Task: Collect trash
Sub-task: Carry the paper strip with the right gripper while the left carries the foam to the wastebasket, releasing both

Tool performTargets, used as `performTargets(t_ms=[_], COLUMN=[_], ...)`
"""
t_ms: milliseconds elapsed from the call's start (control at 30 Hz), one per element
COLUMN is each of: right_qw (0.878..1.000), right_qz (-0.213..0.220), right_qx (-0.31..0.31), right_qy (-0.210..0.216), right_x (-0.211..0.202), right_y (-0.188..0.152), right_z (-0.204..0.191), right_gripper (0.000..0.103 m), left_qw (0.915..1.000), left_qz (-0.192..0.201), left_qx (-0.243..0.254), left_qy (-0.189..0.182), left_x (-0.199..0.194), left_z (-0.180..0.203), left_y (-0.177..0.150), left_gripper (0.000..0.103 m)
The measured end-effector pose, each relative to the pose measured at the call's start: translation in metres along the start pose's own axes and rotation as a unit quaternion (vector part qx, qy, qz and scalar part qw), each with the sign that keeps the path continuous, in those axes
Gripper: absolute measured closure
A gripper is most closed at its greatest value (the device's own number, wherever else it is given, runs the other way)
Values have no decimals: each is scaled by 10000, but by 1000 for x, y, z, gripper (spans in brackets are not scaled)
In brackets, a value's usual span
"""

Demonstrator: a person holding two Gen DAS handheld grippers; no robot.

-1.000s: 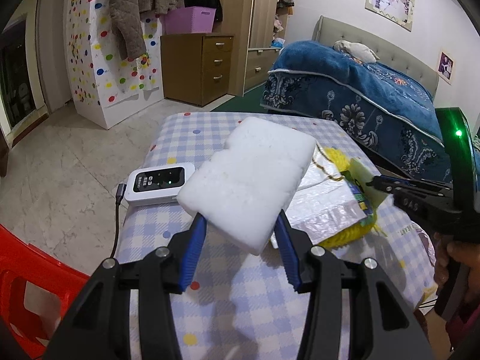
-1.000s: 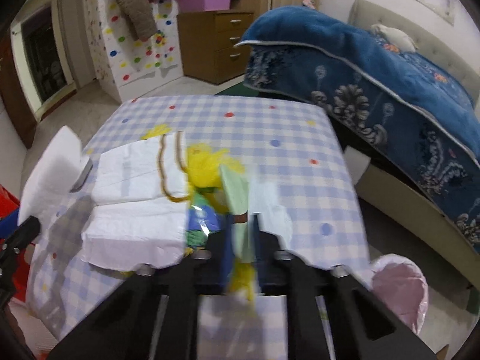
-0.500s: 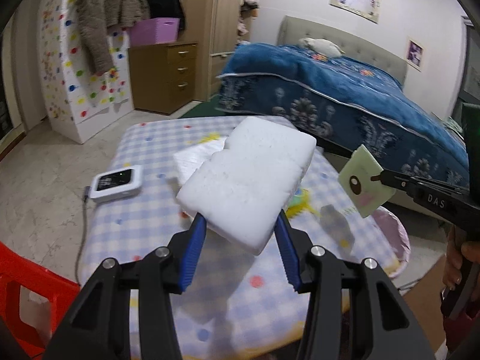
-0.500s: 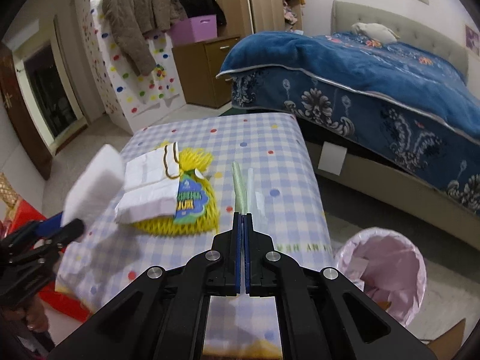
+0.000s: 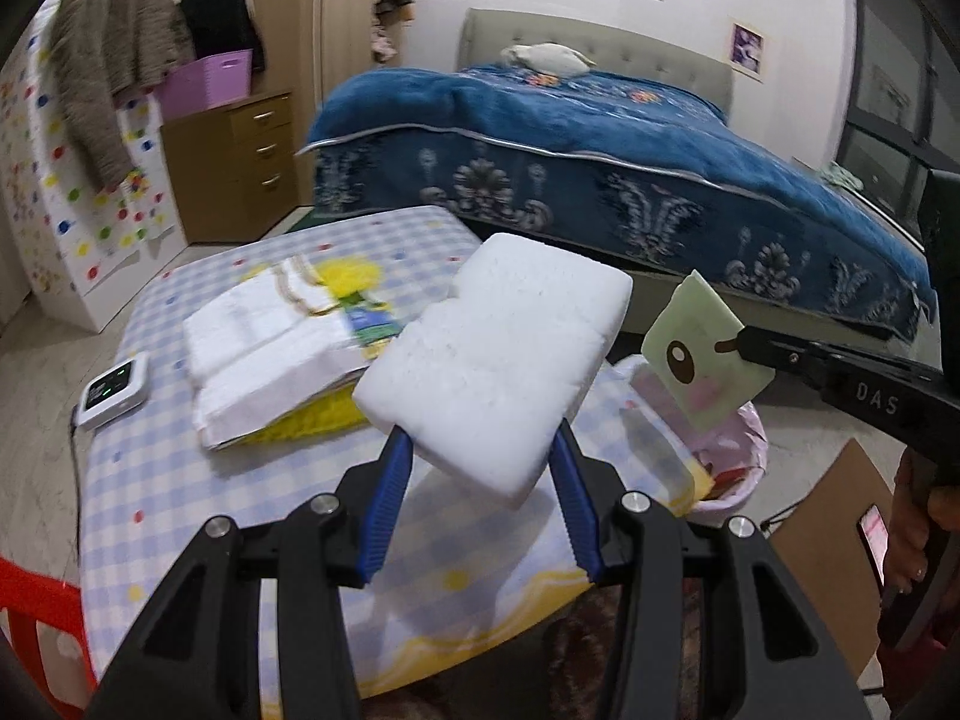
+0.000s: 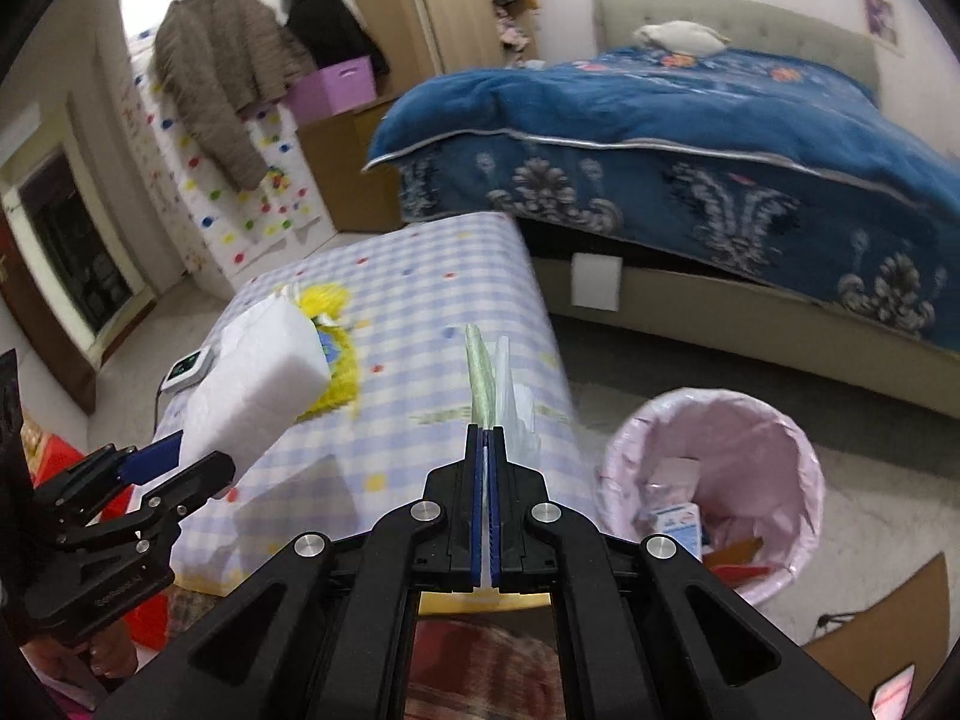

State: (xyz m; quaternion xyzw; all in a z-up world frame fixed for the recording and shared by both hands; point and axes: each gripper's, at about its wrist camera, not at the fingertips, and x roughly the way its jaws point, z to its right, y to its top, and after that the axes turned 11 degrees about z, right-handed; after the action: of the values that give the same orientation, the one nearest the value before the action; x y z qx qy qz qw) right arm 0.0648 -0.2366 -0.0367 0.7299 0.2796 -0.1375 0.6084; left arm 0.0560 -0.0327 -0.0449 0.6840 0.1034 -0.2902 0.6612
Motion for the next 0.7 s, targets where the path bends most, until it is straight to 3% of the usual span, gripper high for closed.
performTargets(t_ms=[467,700], right_qw=[9933,9885], right_qz=[166,203], right_qx=[736,918], right_qy=[-880,-1184], right_x=[-30,-26], right_y=[-14,-14], right_z=[110,146], right_gripper=[102,102], left_qw=[9912,9867], left_qz=[-145,-317], left_qx=[787,985], left_qy=[-1051,-1254], left_x=[70,111], left_z=[120,155], left_y=[20,23], left_gripper=[57,56])
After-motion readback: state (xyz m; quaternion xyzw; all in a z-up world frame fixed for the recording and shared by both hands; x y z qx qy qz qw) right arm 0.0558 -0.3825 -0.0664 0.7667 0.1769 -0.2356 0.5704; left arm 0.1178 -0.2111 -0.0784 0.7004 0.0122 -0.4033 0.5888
